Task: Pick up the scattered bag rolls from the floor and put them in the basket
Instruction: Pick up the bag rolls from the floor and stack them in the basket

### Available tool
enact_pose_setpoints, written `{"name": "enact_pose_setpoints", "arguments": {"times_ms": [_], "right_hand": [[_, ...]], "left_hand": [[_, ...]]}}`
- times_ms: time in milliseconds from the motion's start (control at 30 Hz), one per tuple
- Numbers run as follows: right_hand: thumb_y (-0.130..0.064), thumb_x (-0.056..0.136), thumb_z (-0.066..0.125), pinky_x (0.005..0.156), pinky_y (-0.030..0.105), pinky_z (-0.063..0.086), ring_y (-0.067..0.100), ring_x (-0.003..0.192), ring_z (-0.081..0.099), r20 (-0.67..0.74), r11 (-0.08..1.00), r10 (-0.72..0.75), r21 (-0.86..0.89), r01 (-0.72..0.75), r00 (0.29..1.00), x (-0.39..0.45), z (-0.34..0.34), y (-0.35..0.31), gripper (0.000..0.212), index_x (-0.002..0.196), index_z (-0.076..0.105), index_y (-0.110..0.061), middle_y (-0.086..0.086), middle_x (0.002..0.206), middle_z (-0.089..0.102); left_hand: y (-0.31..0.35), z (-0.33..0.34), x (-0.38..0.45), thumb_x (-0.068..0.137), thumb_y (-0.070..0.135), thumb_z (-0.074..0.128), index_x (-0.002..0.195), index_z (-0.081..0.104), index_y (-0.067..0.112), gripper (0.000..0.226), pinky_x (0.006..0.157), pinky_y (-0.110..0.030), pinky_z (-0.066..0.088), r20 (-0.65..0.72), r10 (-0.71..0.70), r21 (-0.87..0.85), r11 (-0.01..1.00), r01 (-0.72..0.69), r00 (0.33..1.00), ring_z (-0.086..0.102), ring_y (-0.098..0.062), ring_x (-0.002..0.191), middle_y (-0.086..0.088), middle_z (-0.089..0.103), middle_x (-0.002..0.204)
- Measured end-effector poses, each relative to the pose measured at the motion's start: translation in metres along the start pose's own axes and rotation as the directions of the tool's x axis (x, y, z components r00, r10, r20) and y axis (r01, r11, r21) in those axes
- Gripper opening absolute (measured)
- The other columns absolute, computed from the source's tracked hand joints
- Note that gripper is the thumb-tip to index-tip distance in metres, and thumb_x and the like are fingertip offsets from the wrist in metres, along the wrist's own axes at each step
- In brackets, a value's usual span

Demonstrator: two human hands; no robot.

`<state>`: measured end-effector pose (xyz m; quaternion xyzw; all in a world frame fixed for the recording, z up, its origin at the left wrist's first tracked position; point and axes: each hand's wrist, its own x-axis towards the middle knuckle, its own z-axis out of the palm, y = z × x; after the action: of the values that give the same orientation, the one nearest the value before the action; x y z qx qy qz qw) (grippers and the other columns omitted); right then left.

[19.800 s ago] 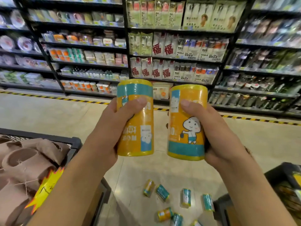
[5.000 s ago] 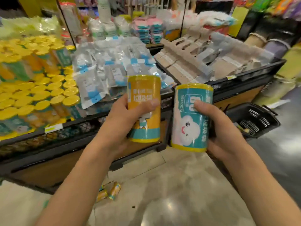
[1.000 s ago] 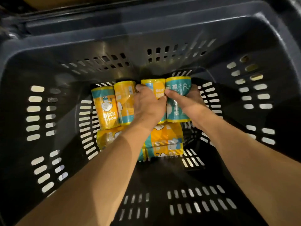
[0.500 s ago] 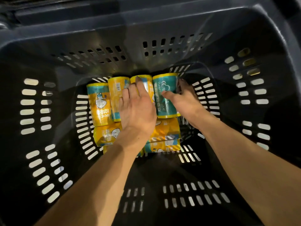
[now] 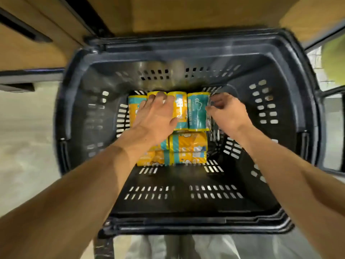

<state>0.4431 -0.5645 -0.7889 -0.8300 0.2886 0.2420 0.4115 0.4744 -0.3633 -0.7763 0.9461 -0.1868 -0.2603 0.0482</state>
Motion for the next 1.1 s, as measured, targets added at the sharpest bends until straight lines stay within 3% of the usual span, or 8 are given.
{"name": "enact_pose_setpoints", "arguments": {"times_ms": [67,200,300,400,667,800,900,1100], "right_hand": [[-0.022,0.095,0.059,0.071,0.025,0.047,0.021,0.093,0.062,0.003,0.998,-0.037,-0.048,0.037,0.999,-0.025,-0.019,-0.032,0.032,0.124,0.066,-0.011,0.007,0.112,0.07],[-0.024,0.097,0.06,0.054,0.008,0.04,0.01,0.077,0.06,0.107,0.967,-0.158,-0.184,0.176,0.982,-0.094,-0.057,-0.109,0.022,0.117,0.067,-0.019,-0.003,0.1,0.066],[-0.026,0.094,0.061,0.075,0.029,0.055,0.021,0.092,0.067,0.175,0.897,-0.279,-0.304,0.322,0.944,-0.16,-0.082,-0.175,0.019,0.111,0.068,-0.024,-0.002,0.098,0.07],[-0.033,0.092,0.055,0.09,0.044,0.054,0.03,0.111,0.062,0.252,0.746,-0.371,-0.491,0.449,0.894,-0.231,-0.113,-0.246,0.027,0.117,0.065,-0.028,0.003,0.115,0.069],[-0.041,0.094,0.051,0.075,0.039,0.046,0.034,0.107,0.062,0.478,0.21,-0.594,-0.685,0.698,0.647,-0.386,-0.159,-0.4,0.026,0.107,0.058,-0.019,0.007,0.108,0.062],[-0.034,0.092,0.054,0.066,0.037,0.043,0.032,0.09,0.062,0.595,-0.082,-0.623,-0.695,0.715,0.507,-0.467,-0.148,-0.461,0.016,0.1,0.056,-0.02,0.003,0.093,0.055],[-0.029,0.093,0.051,0.07,0.039,0.054,0.027,0.08,0.061,0.642,-0.159,-0.659,-0.629,0.761,0.393,-0.521,-0.119,-0.507,0.012,0.098,0.056,-0.019,0.003,0.091,0.061],[-0.039,0.094,0.051,0.071,0.037,0.053,0.027,0.086,0.064,0.768,-0.338,-0.618,-0.452,0.826,0.168,-0.624,-0.016,-0.576,0.014,0.093,0.053,-0.026,0.001,0.095,0.062]], "left_hand": [[-0.004,-0.038,-0.019,0.096,0.043,0.054,0.138,0.046,0.017,0.05,0.099,-0.044,0.038,0.023,0.042,0.03,0.999,-0.043,0.999,0.047,-0.031,0.125,-0.009,0.051,0.134],[-0.014,-0.131,-0.07,0.097,0.044,0.049,0.13,0.052,0.019,0.041,0.096,-0.044,0.039,0.009,0.058,0.063,0.996,-0.059,0.998,0.052,-0.03,0.121,-0.006,0.057,0.128],[-0.017,-0.212,-0.118,0.097,0.044,0.047,0.124,0.056,0.02,0.037,0.094,-0.043,0.043,-0.04,0.047,0.075,0.996,-0.044,0.998,0.058,-0.03,0.117,-0.007,0.062,0.122],[-0.015,-0.295,-0.176,0.097,0.044,0.047,0.124,0.054,0.02,0.037,0.09,-0.043,0.046,-0.076,-0.015,0.107,0.994,0.023,0.997,0.06,-0.031,0.116,-0.008,0.062,0.124],[-0.036,-0.435,-0.361,0.097,0.04,0.045,0.115,0.053,0.02,0.028,0.088,-0.041,0.045,-0.22,-0.247,0.086,0.959,0.271,0.944,0.063,-0.03,0.109,-0.007,0.064,0.114],[-0.055,-0.465,-0.464,0.098,0.04,0.045,0.11,0.052,0.019,0.026,0.085,-0.041,0.046,-0.264,-0.421,0.021,0.897,0.442,0.868,0.063,-0.03,0.102,-0.005,0.061,0.106],[-0.089,-0.469,-0.542,0.098,0.046,0.044,0.112,0.053,0.022,0.029,0.083,-0.042,0.051,-0.295,-0.57,-0.034,0.808,0.588,0.767,0.063,-0.029,0.099,-0.004,0.063,0.108],[-0.161,-0.459,-0.694,0.098,0.046,0.045,0.122,0.053,0.021,0.036,0.078,-0.037,0.046,-0.295,-0.78,-0.155,0.608,0.778,0.551,0.061,-0.028,0.11,-0.005,0.062,0.121]]}}
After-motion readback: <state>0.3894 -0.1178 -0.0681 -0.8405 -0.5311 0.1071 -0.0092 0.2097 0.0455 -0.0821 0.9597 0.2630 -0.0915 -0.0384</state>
